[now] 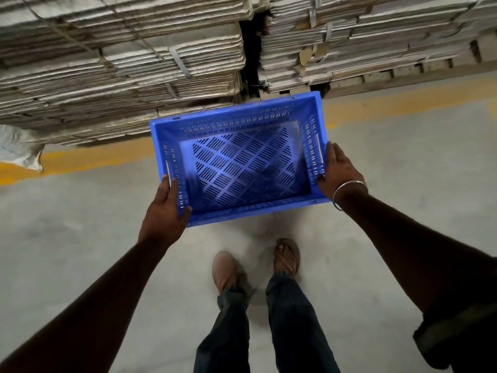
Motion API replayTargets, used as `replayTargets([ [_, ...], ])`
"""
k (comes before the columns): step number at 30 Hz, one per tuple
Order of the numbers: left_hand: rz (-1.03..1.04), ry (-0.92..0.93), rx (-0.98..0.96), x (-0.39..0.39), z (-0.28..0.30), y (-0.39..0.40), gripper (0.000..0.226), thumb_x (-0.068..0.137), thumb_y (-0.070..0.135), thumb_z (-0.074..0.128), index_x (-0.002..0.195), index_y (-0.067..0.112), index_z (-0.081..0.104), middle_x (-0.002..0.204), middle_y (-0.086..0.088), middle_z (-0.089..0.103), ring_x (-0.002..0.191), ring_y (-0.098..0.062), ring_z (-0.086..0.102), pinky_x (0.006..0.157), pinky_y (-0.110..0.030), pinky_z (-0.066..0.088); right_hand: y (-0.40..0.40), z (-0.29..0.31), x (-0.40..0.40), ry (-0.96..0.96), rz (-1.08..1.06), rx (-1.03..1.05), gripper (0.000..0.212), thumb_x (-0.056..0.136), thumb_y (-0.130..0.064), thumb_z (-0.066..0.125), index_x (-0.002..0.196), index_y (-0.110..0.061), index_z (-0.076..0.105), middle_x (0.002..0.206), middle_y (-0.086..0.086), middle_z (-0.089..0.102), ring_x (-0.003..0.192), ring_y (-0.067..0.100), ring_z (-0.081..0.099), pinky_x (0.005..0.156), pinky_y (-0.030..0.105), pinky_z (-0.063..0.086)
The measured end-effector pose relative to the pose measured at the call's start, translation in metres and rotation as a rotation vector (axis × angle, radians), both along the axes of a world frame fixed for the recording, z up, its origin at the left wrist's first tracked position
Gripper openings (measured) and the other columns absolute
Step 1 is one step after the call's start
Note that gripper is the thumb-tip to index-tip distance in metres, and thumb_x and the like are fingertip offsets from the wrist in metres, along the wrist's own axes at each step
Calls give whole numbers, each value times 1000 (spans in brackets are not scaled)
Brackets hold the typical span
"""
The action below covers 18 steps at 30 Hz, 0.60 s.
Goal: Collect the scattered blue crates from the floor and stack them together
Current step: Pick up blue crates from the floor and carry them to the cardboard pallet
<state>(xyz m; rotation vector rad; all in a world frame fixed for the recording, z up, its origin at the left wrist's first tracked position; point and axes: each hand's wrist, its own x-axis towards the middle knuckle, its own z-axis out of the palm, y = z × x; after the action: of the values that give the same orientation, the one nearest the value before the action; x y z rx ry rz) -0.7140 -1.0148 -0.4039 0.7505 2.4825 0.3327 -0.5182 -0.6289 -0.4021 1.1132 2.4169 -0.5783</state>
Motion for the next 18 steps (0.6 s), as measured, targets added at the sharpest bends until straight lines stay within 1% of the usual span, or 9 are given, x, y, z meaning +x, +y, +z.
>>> replayTargets([
  [3, -42, 10, 28, 5, 22, -1, 76, 93, 34, 61, 154, 7, 25, 164, -14, 13, 147, -34, 27, 112, -47, 38, -7, 22, 10, 10, 6, 9, 91, 84, -26, 61, 155, -13, 5, 163, 9, 10, 145, 30, 25, 112, 42, 34],
  [7, -17, -23, 34, 11, 66, -8, 78, 93, 34, 63, 156, 11, 23, 166, -9, 10, 149, -30, 24, 116, -43, 33, -19, 62, 22, 11, -7, -5, 92, 85, -30, 62, 155, -12, 6, 162, 13, 12, 147, 30, 22, 116, 42, 30],
  [10, -30, -36, 38, 9, 112, -18, 77, 95, 38, 60, 157, 15, 22, 166, -5, 10, 151, -25, 20, 118, -40, 29, -29, 113, 27, 23, 1, 11, 90, 86, -33, 62, 155, -12, 8, 162, 13, 15, 147, 30, 22, 117, 41, 27],
  [13, -82, 7, 46, 12, 168, -27, 72, 95, 41, 59, 154, 13, 29, 165, -4, 15, 151, -24, 19, 119, -41, 28, -43, 175, 39, 20, 47, 61, 87, 87, -39, 61, 155, -14, 13, 160, 11, 22, 146, 29, 23, 118, 41, 26],
  [14, -106, 15, 64, 13, 185, -29, 71, 95, 44, 58, 153, 13, 33, 164, -4, 16, 151, -25, 19, 119, -42, 28, -48, 195, 43, 15, 75, 100, 86, 86, -42, 59, 155, -15, 15, 160, 9, 23, 146, 29, 23, 117, 42, 27],
  [16, -160, 16, 77, 13, 218, -27, 73, 94, 57, 51, 150, 12, 40, 163, -7, 20, 150, -29, 20, 119, -43, 28, -55, 234, 51, 7, 133, 193, 86, 85, -49, 57, 154, -18, 17, 161, 7, 22, 147, 29, 23, 115, 44, 29],
  [18, -241, 29, 61, 9, 245, -21, 85, 87, 69, 37, 148, 10, 44, 161, -11, 25, 149, -33, 23, 119, -41, 24, -61, 273, 61, 12, 132, 221, 84, 83, -50, 57, 153, -21, 20, 160, 6, 23, 146, 30, 24, 114, 45, 31],
])
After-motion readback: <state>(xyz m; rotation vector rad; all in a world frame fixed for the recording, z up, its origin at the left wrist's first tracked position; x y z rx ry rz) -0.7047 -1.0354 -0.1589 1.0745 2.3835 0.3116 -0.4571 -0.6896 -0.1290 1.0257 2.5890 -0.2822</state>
